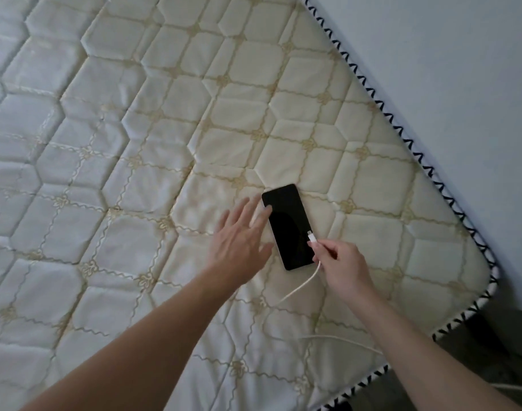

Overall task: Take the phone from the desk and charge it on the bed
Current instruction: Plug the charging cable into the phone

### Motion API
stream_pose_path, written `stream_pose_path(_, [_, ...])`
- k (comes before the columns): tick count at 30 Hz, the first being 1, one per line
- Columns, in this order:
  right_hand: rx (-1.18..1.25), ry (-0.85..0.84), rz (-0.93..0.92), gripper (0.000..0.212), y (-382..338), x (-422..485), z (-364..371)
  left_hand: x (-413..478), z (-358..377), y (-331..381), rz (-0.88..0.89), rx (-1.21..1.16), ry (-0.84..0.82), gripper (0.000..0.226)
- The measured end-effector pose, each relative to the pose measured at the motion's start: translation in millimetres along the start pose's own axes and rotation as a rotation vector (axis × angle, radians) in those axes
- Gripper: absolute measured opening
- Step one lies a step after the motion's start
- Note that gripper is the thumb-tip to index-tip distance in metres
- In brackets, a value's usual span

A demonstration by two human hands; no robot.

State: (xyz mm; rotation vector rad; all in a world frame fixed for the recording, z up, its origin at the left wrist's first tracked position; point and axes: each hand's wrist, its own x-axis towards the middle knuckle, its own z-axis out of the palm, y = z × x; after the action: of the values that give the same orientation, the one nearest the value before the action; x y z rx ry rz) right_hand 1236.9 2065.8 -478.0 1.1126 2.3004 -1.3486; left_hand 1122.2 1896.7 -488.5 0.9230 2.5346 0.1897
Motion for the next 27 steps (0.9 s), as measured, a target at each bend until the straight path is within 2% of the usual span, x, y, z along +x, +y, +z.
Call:
stream_pose_path(2, [-0.018, 0.007, 0.029, 0.031, 15.6, -5.2, -4.7, 4.6, 9.9, 20.1, 0.146, 0.040, -0.036, 0.072])
stream_pose_path(5, [-0.046, 0.049, 0.030, 0.027, 33.4, -9.5, -11.4, 8.6, 23.8, 33.6, 0.220, 0.091, -0.081, 0.079])
stream_pose_path(9, [-0.125, 0.087, 0.010, 0.042, 48.2, -1.4, -19.8, 16.3, 29.4, 35.3, 0.213, 0.189, -0.113, 0.091])
stream_pose_path(14, [-0.232, 0.097, -0.070, 0.041, 38.2, 21.2, -28.3, 49.9, 12.8, 31.8, 0.147, 0.191, -0.133, 0.097])
stream_pose_path(21, [-0.169, 0.083, -0.224, 0.032, 10.8, 57.9, -22.0, 114.5, -22.3, 18.3, 0.113, 0.168, -0.182, 0.100])
stream_pose_path(25, [-0.139, 0.028, -0.232, 0.030, 0.0, 65.5, -11.6, 135.7, -35.4, 9.4, 0.089, 0.180, -0.205, 0.103])
stream_pose_path(27, [-0.137, 0.031, -0.208, 0.022, -2.6, 66.6, -7.3, 140.5, -37.9, 6.2, 0.086, 0.174, -0.219, 0.103])
